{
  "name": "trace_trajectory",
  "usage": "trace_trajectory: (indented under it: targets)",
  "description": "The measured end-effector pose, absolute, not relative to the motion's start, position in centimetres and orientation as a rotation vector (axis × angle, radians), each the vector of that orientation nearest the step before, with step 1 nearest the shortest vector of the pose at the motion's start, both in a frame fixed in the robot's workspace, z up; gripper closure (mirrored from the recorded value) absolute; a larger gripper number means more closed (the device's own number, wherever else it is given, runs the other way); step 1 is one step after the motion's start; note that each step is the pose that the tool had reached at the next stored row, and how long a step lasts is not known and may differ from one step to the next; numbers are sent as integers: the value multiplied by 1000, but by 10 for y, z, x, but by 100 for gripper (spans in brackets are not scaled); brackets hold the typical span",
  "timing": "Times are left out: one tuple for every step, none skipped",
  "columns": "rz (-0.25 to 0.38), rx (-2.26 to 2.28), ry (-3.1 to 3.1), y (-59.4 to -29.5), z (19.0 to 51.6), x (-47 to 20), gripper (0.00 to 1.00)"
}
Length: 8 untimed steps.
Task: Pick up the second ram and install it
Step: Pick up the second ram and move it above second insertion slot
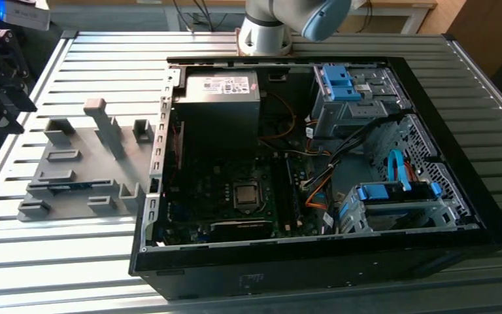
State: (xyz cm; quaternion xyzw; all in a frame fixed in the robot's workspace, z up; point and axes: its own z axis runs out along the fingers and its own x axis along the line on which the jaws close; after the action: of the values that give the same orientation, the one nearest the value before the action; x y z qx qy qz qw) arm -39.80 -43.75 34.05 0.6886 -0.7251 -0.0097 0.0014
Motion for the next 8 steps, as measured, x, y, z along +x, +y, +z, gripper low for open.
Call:
trace_trajectory:
  targets:
    - [-30, 2161, -2276, -438, 339, -398, 53]
    - [-29, 2161, -2277, -438, 338, -398, 53]
    - [-29, 2161, -2277, -438, 337, -398, 53]
    - [-28, 2161, -2278, -438, 335, -398, 53]
    - [-28, 2161, -2278, -438, 334, -398, 53]
    - [-28, 2161, -2278, -438, 334, -398, 53]
    - [-28, 2161, -2278, -438, 333, -398, 53]
    - [-28, 2161, -2278, -438, 332, -398, 53]
